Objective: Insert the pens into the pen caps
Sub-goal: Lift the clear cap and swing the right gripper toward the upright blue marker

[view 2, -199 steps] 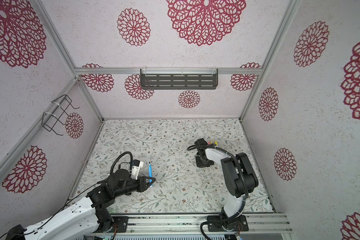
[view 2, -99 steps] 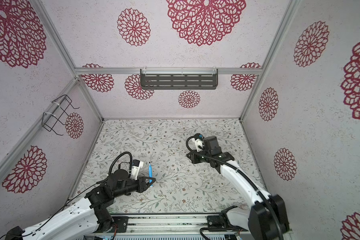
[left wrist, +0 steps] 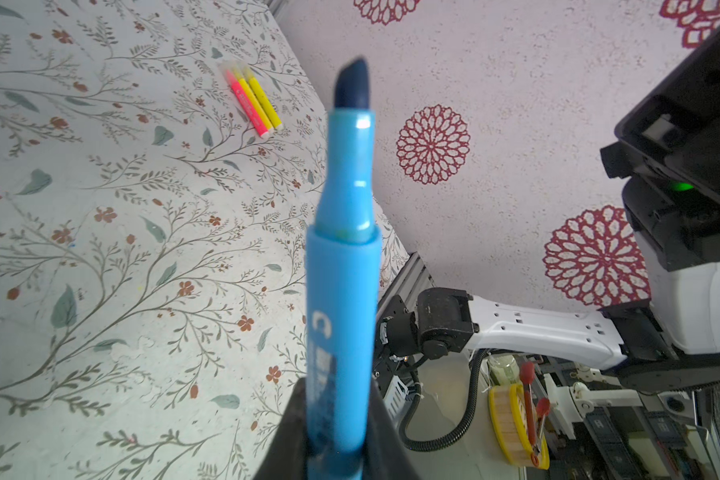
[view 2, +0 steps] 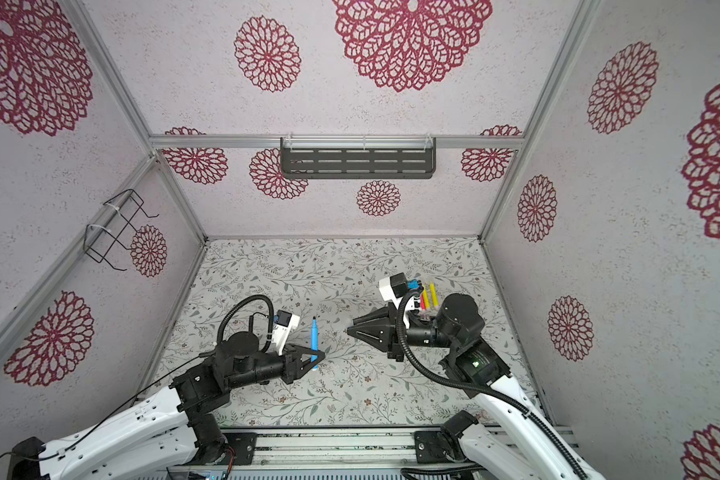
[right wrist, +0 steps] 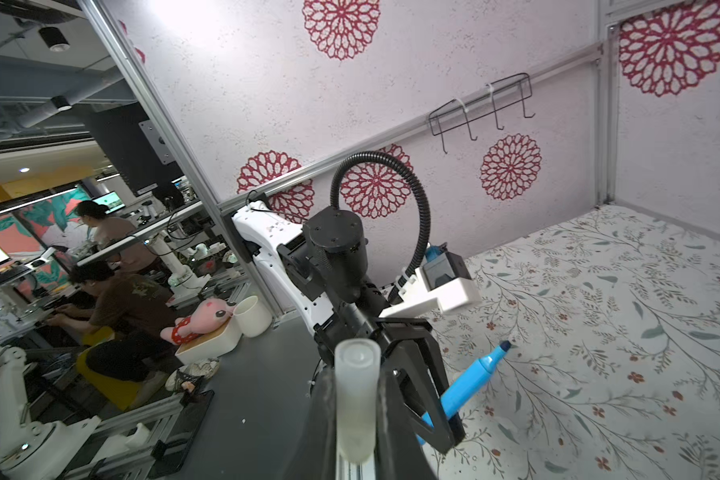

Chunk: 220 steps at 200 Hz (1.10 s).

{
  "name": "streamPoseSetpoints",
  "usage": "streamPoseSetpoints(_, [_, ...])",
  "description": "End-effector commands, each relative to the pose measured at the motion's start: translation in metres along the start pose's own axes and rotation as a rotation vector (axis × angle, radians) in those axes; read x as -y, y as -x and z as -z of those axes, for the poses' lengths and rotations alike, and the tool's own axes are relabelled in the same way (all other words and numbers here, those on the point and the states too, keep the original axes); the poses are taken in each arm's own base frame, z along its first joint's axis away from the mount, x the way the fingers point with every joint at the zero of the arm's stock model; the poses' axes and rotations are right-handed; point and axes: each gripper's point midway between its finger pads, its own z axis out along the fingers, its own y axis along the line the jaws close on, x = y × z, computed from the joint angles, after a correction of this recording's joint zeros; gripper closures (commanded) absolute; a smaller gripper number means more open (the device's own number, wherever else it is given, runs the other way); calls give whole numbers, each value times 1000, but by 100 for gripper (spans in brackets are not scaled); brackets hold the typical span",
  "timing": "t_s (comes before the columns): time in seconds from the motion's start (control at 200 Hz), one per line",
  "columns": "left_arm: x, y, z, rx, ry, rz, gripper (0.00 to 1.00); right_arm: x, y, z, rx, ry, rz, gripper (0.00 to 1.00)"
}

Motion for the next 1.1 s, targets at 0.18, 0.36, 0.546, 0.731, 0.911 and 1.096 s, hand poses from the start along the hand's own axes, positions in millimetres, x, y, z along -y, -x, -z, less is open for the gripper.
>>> streamPoseSetpoints(0.18, [32, 15, 3, 80, -30, -116, 100, -51, 23, 7, 93, 237, 89, 95])
streamPoseSetpoints(0.36, [34, 20, 7, 130, 1, -140, 100, -61, 35, 9, 135, 291, 75, 95])
streamPoseSetpoints(0.546, [40, 19, 6, 133, -1, -164, 100, -43, 61, 0, 199, 228, -53, 94])
streamPoseSetpoints(0.731, [42, 15, 6, 125, 3, -177, 100, -26, 95, -6, 299, 200, -200, 96])
streamPoseSetpoints(0.911, [46, 12, 9, 130, -1, -193, 100, -9, 108, -10, 332, 140, -292, 100])
streamPoseSetpoints(1.096, [53, 11, 12, 136, -17, -209, 100, 9, 113, -13, 370, 97, -416, 100])
